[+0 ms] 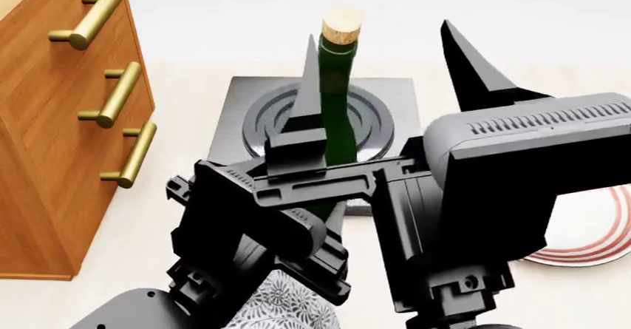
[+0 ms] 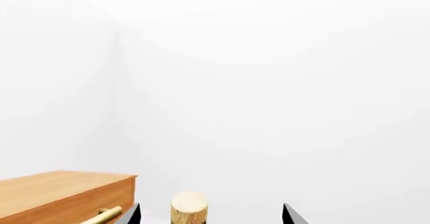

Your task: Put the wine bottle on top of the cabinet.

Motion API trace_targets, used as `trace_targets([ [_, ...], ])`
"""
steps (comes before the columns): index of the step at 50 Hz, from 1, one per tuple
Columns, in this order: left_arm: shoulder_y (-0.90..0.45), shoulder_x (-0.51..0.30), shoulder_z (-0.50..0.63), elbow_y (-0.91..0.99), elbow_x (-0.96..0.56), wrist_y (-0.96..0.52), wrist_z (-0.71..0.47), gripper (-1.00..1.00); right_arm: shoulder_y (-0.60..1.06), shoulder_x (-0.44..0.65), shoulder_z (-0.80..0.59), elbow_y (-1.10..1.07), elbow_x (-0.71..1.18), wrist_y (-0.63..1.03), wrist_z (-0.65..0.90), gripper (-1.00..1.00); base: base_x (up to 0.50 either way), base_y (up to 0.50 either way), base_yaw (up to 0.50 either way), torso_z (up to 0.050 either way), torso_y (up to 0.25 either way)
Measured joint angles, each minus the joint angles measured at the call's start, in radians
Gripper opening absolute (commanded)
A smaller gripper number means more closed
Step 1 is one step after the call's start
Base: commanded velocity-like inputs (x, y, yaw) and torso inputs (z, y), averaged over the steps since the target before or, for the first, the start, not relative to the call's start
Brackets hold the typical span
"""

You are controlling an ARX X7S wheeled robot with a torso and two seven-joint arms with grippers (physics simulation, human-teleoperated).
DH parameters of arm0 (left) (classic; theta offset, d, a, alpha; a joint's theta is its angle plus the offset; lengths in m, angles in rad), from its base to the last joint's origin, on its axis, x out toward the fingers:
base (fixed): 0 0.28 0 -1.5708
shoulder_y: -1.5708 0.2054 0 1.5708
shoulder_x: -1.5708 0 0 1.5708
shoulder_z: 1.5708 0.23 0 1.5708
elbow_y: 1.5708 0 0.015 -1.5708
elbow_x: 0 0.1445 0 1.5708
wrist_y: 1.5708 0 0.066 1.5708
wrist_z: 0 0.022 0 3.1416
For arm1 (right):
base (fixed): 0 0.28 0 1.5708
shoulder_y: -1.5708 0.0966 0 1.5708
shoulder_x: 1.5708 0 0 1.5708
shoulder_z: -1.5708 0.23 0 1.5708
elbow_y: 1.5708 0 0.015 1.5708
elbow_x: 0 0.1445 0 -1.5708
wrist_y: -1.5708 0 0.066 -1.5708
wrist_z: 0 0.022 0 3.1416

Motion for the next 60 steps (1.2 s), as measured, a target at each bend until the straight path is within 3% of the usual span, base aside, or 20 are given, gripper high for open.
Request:
trace_targets([
  [15,-0.048,-0.053,-0.045,0.01,-0.007,-0.033,-0.031,-1.0,-0.228,0.075,0.077,-0.169,-0.008,-0.057,0.043,1.0,0.0,0.0,0.0,0.0,0.001],
  [30,-0.212,-0.106,-0.133,0.065,-0.037,-0.16,-0.06,-1.0,-0.526,0.094,0.076,-0.174,-0.132,-0.254,0.03,1.0,0.0,0.0,0.0,0.001,0.001],
  [60,-0.58,-0.244,-0.242,-0.122,-0.027,-0.333,-0.036,-1.0,-0.711,0.097,0.115,-0.128,-0.16,-0.411,0.02,1.0,0.0,0.0,0.0,0.0,0.001],
])
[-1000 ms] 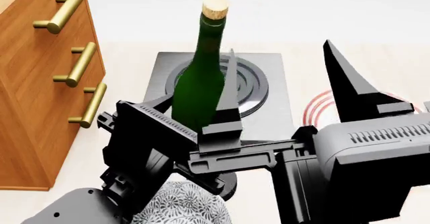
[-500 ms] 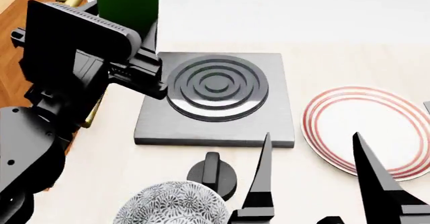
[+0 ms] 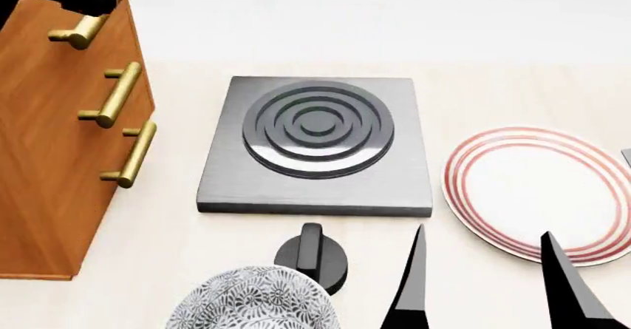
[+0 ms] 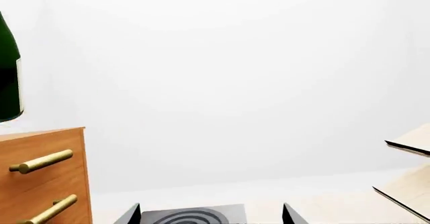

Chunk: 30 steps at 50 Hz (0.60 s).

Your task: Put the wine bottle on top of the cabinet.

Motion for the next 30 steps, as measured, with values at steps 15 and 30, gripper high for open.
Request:
trace_targets([
  [15,-0.095,-0.082,-0.039,-0.077,0.016,-0.099,-0.01,-1.0,-0.002,0.006,-0.001,-0.004,0.007,-0.005,0.008,1.0,0.0,0.0,0.0,0.001,0.001],
  [30,-0.114,-0.129,-0.05,-0.181,0.032,-0.142,-0.018,-1.0,-0.004,0.009,-0.004,0.002,0.011,-0.017,0.01,1.0,0.0,0.0,0.0,0.0,0.001],
])
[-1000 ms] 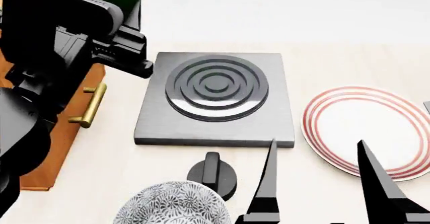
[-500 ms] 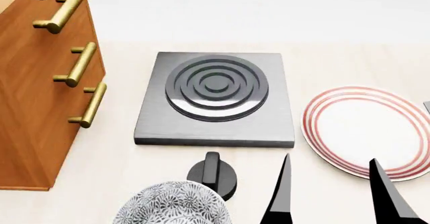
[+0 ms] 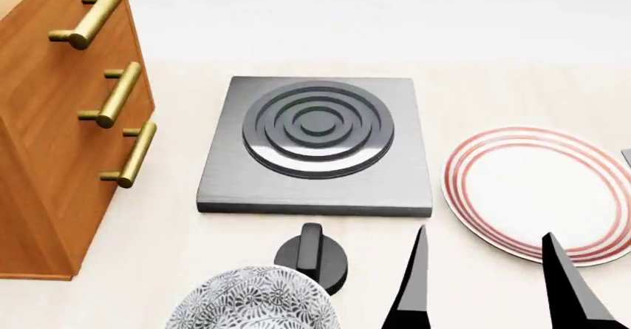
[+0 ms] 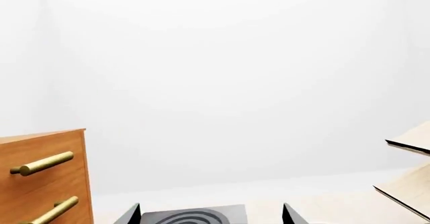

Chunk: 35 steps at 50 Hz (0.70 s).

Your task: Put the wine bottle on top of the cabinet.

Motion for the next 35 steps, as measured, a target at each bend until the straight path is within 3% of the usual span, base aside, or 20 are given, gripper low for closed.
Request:
trace_targets([
  [10,-0.001,-0.007,-0.016,-0.059,-0.004,0.003,0.003,-1.0,0.0,0.002,-0.003,0.005,0.0,-0.006,0.002,1.0,0.0,0.0,0.0,0.0,0.001],
  [35,0.09,0.006,-0.213,-0.023,-0.091,0.058,-0.022,-1.0,-0.001,0.008,-0.013,0.009,0.001,-0.011,0.009,1.0,0.0,0.0,0.0,0.0,0.0],
])
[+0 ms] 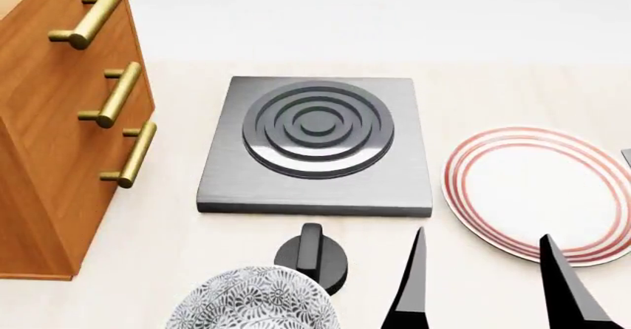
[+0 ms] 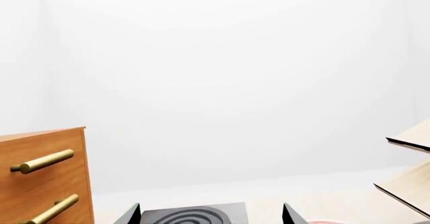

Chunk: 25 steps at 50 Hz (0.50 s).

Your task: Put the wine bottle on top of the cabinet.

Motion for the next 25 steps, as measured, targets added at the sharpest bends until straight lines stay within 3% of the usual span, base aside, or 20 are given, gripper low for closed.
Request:
trace_targets([
  [25,0.02,0.005,-0.059,0.011,-0.022,0.004,-0.005,-1.0,0.0,0.002,-0.019,0.017,-0.01,-0.013,-0.001,1.0,0.0,0.0,0.0,0.0,0.0],
])
